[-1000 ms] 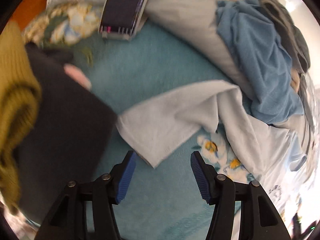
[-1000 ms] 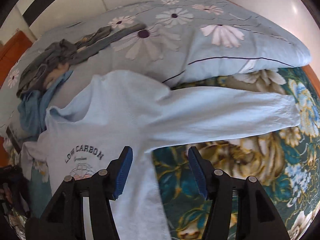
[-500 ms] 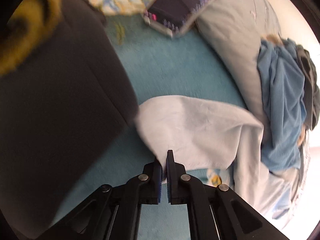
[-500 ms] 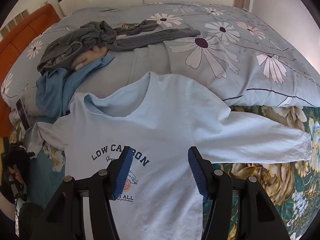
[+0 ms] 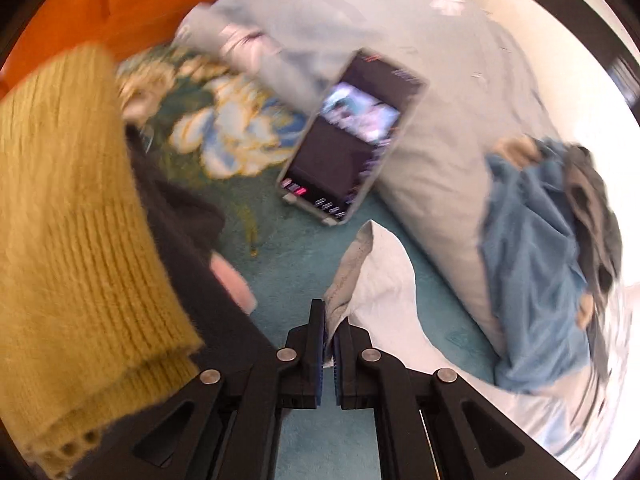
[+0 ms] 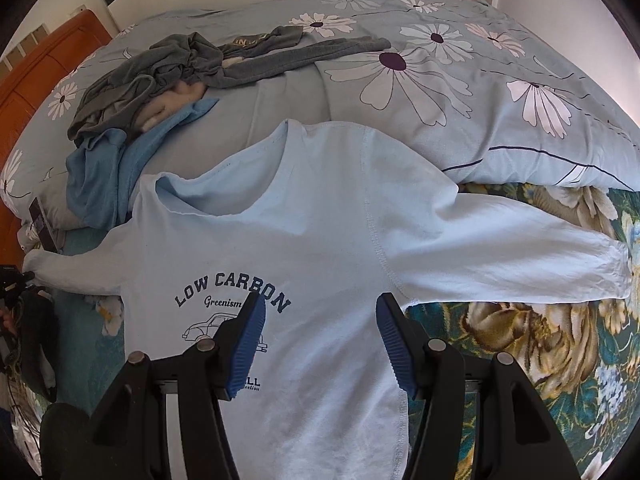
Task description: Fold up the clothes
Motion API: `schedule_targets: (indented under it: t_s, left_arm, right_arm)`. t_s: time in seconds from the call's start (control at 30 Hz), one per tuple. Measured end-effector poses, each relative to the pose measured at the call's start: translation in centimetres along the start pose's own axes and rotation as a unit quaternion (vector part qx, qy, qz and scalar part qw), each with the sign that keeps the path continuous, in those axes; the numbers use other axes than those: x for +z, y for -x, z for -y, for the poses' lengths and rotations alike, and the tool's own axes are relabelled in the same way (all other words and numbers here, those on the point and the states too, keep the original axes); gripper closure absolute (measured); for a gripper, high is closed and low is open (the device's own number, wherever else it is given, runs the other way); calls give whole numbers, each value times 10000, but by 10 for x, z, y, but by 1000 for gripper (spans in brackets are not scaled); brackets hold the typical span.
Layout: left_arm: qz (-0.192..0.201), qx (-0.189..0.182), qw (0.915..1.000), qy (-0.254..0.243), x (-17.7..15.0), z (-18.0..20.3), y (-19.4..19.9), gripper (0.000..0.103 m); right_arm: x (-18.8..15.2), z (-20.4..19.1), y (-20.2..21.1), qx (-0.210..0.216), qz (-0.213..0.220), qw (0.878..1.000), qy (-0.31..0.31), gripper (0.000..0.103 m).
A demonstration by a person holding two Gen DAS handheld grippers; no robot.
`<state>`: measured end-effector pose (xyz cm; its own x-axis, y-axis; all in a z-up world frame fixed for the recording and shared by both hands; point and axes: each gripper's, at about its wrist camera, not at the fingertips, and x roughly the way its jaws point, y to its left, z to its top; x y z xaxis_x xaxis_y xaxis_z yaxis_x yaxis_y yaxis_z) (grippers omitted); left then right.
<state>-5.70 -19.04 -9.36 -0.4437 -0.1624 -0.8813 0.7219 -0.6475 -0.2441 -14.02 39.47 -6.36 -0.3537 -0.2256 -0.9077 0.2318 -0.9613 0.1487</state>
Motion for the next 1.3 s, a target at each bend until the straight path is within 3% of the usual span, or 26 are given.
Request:
schedule_targets:
  t_s: [0.1, 0.2, 0.33, 0.43, 0.53, 0.7, 0.93, 1.17, 1.3]
  left_arm:
    - [238, -448, 9973, -537, -11, 31, 34, 99]
    - [410, -1149, 9848, -1234, -27, 82, 70, 99]
    - [321, -2061, 9510, -2284, -75, 166, 109, 99]
    - [73, -2553, 9205, -2959, -126, 225, 117, 99]
    - [-386, -2892, 8955, -3360, -180, 278, 113, 99]
    - [-975, -2881, 8641, -4010, -268, 355, 91, 99]
    - [-1620, -2425, 8445, -4491, -343, 400, 35, 97]
    - [-2416, -2402, 8240, -4528, -358, 390, 7, 96]
    - [-2458, -2540, 8175, -4546, -346, 374, 15, 83]
  right_arm:
    - [-2, 7, 1, 33, 45, 9999, -137, 44]
    - [-5, 13, 4, 109, 121, 9996, -247, 44]
    - [-13, 21, 8, 182, 188, 9991, -325, 44]
    - [-21, 32, 11, 234, 236, 9982, -497, 44]
    - [-29, 47, 16, 245, 312, 9972, -641, 44]
    - [-44, 83, 24, 130, 387, 9943, -990, 44]
    - [-69, 127, 27, 17, 334, 9881, -1503, 44]
    - [-74, 133, 19, 122, 297, 9856, -1662, 44]
    - [-54, 118, 12, 508, 450, 9850, -1587, 44]
